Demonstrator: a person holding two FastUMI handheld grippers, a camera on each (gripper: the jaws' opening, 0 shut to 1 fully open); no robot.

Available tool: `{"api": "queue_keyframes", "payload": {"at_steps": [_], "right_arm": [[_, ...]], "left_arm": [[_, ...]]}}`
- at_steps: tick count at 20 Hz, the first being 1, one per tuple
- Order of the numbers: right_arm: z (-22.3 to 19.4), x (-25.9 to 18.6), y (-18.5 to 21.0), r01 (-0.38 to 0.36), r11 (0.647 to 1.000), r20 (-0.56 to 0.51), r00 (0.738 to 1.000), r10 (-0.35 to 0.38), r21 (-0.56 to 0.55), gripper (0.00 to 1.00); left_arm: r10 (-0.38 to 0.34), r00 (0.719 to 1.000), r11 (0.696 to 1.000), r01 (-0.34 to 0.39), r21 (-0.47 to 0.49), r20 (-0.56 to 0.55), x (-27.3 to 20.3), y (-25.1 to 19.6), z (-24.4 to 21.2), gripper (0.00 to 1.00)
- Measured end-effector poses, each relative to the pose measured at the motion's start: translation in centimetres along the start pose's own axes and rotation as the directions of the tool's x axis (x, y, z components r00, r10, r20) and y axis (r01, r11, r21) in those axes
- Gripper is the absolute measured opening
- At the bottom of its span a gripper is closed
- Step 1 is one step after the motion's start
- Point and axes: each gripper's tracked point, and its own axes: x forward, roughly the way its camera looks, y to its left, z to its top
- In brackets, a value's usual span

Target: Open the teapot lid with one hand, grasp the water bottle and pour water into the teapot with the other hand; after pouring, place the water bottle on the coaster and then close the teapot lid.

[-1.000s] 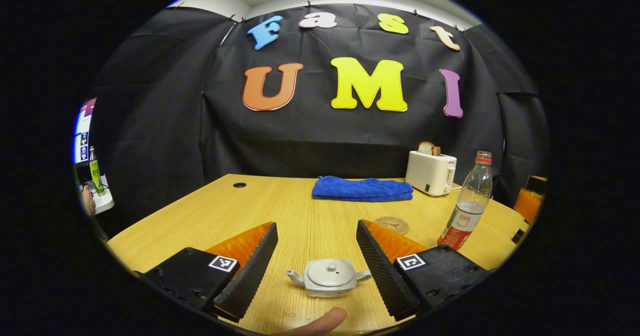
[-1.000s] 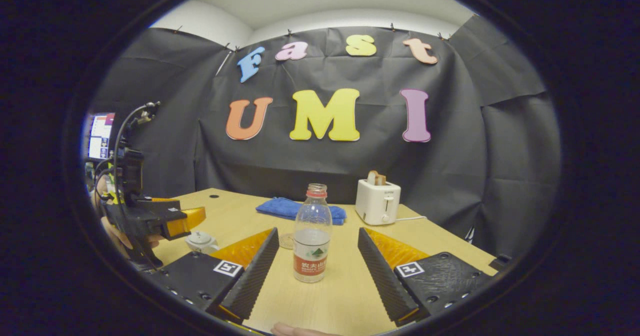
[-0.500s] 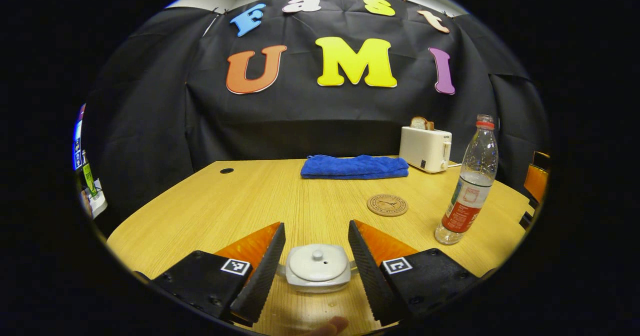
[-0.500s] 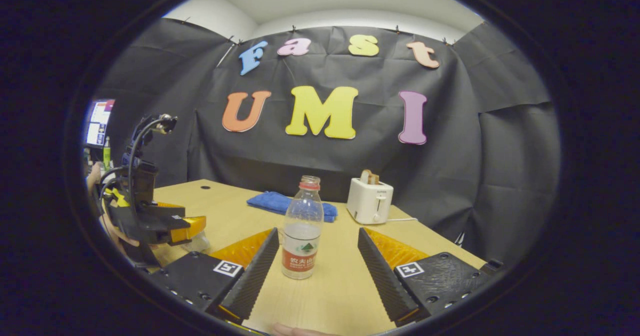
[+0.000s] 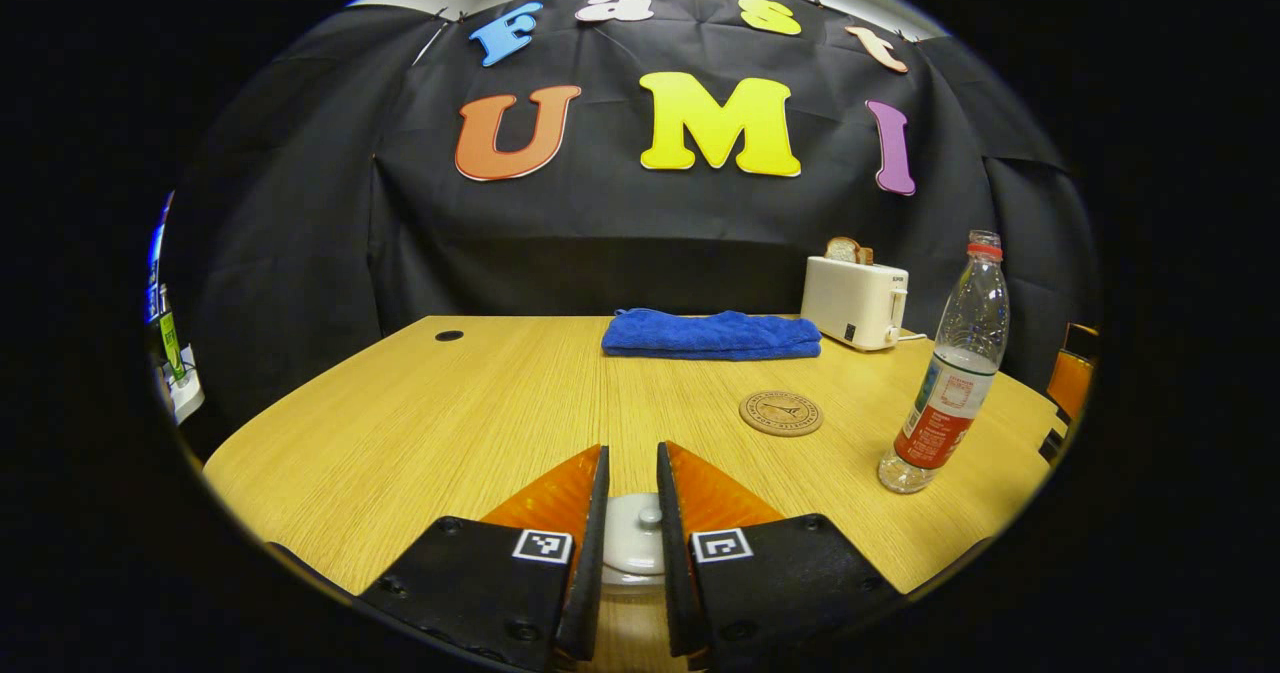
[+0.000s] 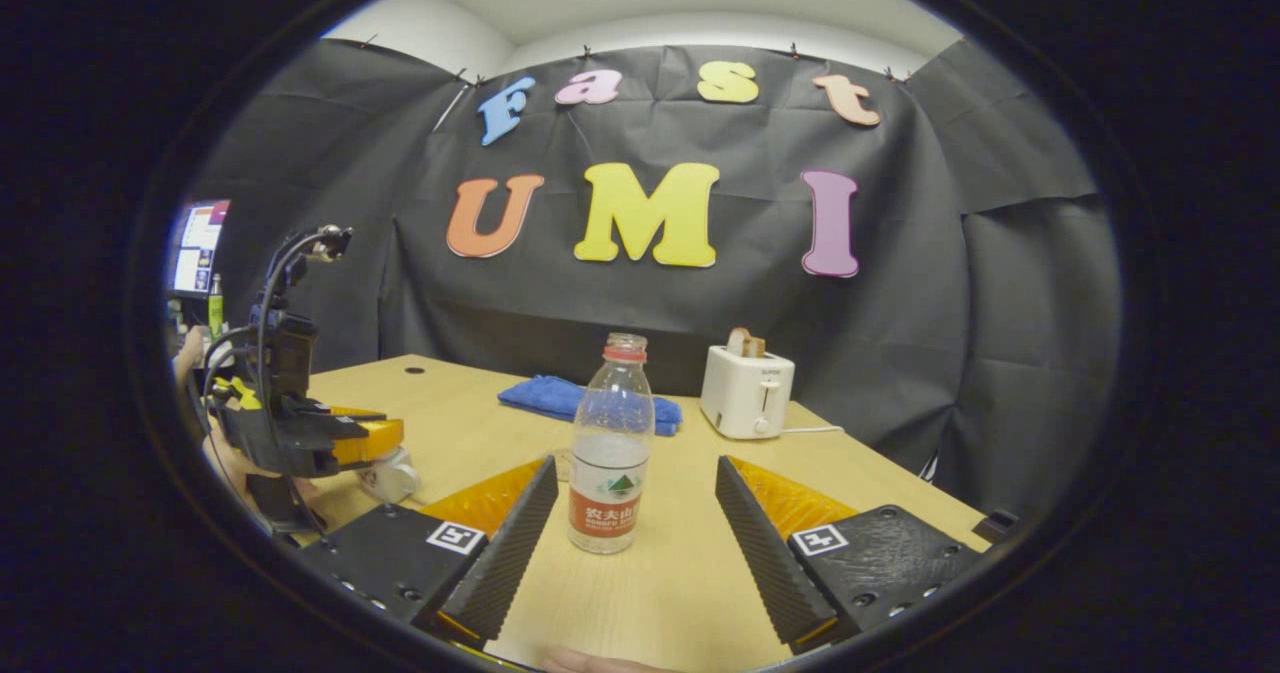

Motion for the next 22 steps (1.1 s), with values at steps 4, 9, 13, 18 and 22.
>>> {"api": "queue_keyframes", "payload": {"at_steps": [4, 9, 13, 18, 22], "right_arm": [[-0.6, 0.8, 0.4, -0.008, 1.0, -0.019, 1.0, 0.008, 0.014, 0.98], [-2.0, 2.6, 0.3, 0.016, 0.999, -0.063, 0.998, -0.013, 0.052, 0.98], [-1.7, 4.4, 2.1, -0.043, 0.997, -0.044, 0.998, 0.046, 0.065, 0.98], [-1.9, 6.6, 2.3, 0.019, 0.999, -0.037, 0.999, -0.017, 0.036, 0.97], [-2.0, 9.0, 2.9, 0.04, 0.997, -0.07, 0.997, -0.035, 0.061, 0.98]], "left_arm": [[0.0, 1.0, 0.999, -0.001, 0.035, 0.014, 0.0, -0.2, 0.2, 0.17], [-0.004, 1.0, 1.0, 0.004, 0.003, 0.03, -0.4, -0.1, 0.9, 0.07], [0.01, 0.997, 1.0, -0.011, 0.01, 0.08, -1.8, 0.9, 3.2, 0.07], [0.031, 0.996, 0.999, -0.03, -0.018, 0.089, -3.5, 3.6, 5.0, 0.07], [0.072, 0.995, 0.997, -0.072, 0.0, 0.069, -5.2, 6.2, 5.8, 0.07]]}}
